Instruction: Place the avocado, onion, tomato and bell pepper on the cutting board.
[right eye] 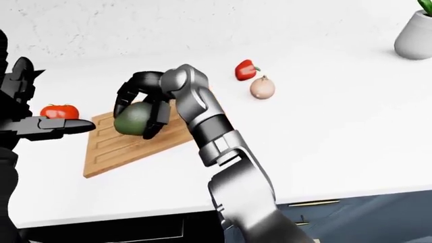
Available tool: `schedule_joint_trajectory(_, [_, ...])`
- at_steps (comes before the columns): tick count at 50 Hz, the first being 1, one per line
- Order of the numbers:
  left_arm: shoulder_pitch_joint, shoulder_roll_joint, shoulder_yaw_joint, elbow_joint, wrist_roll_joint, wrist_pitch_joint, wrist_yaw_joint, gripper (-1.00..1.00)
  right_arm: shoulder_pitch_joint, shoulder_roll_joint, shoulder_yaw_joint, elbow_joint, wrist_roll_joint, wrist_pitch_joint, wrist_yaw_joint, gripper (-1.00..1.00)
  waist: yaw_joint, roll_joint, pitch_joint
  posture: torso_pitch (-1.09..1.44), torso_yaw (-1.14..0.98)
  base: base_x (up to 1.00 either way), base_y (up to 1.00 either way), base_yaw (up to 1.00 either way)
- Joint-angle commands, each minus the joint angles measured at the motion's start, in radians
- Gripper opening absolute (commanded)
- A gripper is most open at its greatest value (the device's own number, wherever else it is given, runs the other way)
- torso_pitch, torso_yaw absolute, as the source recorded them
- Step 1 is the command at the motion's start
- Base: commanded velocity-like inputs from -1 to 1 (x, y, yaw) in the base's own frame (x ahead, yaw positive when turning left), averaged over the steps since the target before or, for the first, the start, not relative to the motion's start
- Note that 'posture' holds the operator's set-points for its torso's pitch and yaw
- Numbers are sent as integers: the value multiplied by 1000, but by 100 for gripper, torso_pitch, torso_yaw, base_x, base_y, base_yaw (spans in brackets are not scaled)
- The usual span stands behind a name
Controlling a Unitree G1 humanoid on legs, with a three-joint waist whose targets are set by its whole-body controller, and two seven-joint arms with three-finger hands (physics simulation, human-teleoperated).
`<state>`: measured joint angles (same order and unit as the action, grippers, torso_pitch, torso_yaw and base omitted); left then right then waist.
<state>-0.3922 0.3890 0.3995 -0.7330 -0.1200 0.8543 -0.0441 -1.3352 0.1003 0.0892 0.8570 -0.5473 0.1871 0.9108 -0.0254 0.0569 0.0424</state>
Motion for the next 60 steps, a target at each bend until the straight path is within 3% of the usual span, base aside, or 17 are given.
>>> schedule_joint_trajectory(1, [-22,12,10,-24,6,-29,4,100,-38,-2,-8,-35,15,-25,-12,1,1,8,-26,0,0,0,0,0])
schedule_joint_trajectory(18, [-12,15,26,-33,2,-27,-4,100,-34,-3,-7,-29,20,-33,-8,66,-2,8,-27,0,0,0,0,0])
schedule_joint_trajectory(30, [-33,27,27,-23,-6,-18,-1,100,-57,-12,-16,-43,30,-19,-9,90,-3,9,-24,0,0,0,0,0])
schedule_joint_trajectory(42, [-32,35,31,-23,-11,-18,1,100,-205,-122,-62,98,68,-55,-84,100,-4,8,-21,0,0,0,0,0])
schedule_joint_trajectory(50, [-20,38,44,-29,-11,-22,0,100,-273,-219,-83,219,42,-59,-278,100,-1,5,-20,0,0,0,0,0])
schedule_joint_trajectory(56, [-7,38,46,-28,-1,-32,-5,100,-318,-303,-131,289,54,17,-439,100,6,-2,-21,0,0,0,0,0])
schedule_joint_trajectory(60, [-5,38,51,-32,0,-30,-8,100,-311,-347,-138,304,56,32,-485,100,11,-8,-19,0,0,0,0,0])
